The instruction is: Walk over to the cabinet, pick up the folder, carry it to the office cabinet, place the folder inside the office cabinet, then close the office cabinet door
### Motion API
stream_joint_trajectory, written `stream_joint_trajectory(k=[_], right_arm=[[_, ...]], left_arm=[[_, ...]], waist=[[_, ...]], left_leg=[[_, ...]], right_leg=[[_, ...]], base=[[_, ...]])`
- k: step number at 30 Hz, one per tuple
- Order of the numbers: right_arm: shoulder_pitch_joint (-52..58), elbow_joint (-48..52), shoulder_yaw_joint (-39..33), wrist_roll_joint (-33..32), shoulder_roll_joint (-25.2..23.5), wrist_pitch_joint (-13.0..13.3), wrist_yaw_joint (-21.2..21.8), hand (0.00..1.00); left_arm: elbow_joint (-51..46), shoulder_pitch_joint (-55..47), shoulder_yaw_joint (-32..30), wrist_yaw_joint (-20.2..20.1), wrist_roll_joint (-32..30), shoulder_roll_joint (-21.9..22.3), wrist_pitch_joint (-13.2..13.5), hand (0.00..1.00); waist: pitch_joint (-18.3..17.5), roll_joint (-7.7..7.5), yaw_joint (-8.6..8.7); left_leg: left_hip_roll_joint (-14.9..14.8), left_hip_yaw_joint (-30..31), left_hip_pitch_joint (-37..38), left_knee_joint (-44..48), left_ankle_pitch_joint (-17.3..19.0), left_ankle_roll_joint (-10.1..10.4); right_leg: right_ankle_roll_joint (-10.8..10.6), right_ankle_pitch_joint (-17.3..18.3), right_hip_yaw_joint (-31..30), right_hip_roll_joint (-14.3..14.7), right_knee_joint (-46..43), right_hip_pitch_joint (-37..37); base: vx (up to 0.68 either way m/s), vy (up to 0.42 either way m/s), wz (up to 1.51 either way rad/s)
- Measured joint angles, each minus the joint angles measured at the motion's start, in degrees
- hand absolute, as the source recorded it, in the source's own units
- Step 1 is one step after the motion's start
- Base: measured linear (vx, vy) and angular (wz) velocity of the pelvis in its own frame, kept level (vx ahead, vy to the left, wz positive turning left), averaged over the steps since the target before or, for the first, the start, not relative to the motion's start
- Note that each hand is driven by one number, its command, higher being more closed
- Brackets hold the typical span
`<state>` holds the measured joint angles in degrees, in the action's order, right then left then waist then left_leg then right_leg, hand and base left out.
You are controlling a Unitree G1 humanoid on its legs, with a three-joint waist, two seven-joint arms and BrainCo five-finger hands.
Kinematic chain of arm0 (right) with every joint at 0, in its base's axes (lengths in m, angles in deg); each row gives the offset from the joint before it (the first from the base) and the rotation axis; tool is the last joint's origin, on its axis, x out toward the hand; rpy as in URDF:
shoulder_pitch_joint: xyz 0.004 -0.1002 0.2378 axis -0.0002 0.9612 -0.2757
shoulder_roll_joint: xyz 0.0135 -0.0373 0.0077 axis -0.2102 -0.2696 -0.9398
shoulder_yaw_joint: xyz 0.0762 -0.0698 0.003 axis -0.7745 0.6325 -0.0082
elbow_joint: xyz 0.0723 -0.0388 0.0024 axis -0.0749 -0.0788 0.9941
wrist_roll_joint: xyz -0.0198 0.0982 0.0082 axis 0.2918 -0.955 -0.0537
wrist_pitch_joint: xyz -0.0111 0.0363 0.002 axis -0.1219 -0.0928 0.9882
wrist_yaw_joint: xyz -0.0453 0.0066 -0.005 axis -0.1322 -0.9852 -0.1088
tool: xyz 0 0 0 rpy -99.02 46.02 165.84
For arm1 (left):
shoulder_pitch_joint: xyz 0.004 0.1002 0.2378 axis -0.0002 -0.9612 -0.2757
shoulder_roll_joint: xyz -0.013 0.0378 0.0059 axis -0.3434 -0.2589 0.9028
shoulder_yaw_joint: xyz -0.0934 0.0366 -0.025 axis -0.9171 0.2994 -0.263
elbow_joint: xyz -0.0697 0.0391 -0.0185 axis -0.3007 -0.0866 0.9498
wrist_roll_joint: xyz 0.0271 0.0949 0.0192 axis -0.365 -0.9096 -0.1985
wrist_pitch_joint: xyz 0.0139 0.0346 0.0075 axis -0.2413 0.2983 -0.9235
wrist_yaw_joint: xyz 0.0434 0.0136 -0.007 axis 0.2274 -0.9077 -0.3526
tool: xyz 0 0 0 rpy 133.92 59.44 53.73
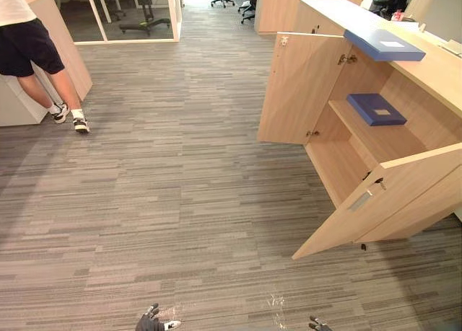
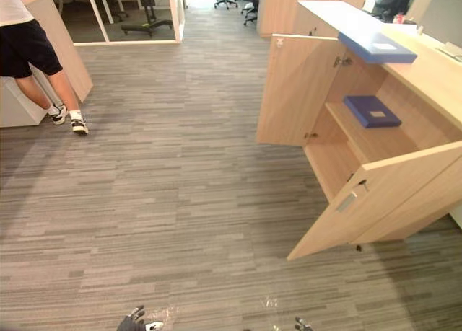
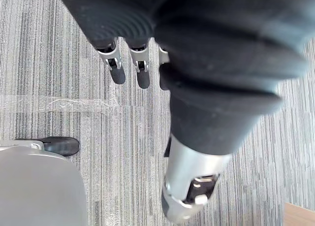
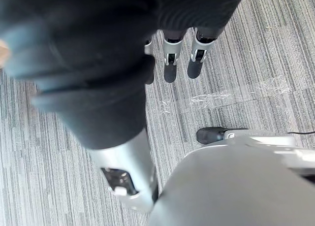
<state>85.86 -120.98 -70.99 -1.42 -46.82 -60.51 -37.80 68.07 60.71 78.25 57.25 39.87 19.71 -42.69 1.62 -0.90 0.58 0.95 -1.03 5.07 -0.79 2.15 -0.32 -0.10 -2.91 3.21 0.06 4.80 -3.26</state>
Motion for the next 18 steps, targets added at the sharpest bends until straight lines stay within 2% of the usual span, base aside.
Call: stream_joint_trajectory(k=[10,12,16,17,18], right_arm=[[-0.7,0.0,0.1,0.0,-0.3,-0.1,0.1,0.0],[-1.0,0.0,0.1,0.0,-0.3,-0.1,0.1,0.0],[-1.3,0.2,0.0,-0.1,-0.3,-0.1,0.5,0.0],[-1.2,0.7,0.0,-0.1,-0.3,-0.1,0.5,0.0],[-1.0,1.5,0.0,-0.1,-0.3,-0.1,0.5,0.0]], left_arm=[[1.0,1.7,0.6,0.0,-1.2,-0.9,0.0,0.0],[1.0,2.2,0.6,0.0,-1.0,-1.0,0.0,0.0],[-0.2,2.2,0.4,0.0,-0.9,-0.8,0.1,0.0],[-1.8,1.9,-0.8,0.0,-0.9,-0.4,0.1,0.0],[-2.7,1.7,-1.6,0.0,-0.9,-0.3,0.1,0.0]], waist=[[0.7,-0.78,0.15],[1.5,-0.98,0.13],[2.8,-0.29,0.05],[3.9,0.1,-0.23],[4.2,0.02,-0.37]], left_leg=[[0.1,0.0,-0.1,0.3,0.2,0.2],[0.0,-0.1,-1.6,4.1,2.1,0.1],[-1.4,-0.8,-5.0,14.0,7.9,0.6],[-2.9,-1.4,-6.3,19.3,10.6,3.4],[-3.4,-1.8,-7.8,22.9,11.6,4.9]], right_leg=[[-0.1,0.0,0.0,-0.1,0.0,0.0],[-0.1,-0.1,0.0,-0.2,0.0,-0.2],[-0.2,0.8,-0.3,0.9,-0.4,-1.2],[1.1,2.0,-0.3,1.8,-0.9,-1.8],[1.5,2.4,-0.3,2.1,-1.2,-1.8]], base=[[0.0,0.0,0.0],[-0.04,0.009,-0.01],[-0.02,0.017,-0.09],[-0.01,0.018,-0.1],[0.0,0.0,0.0]])
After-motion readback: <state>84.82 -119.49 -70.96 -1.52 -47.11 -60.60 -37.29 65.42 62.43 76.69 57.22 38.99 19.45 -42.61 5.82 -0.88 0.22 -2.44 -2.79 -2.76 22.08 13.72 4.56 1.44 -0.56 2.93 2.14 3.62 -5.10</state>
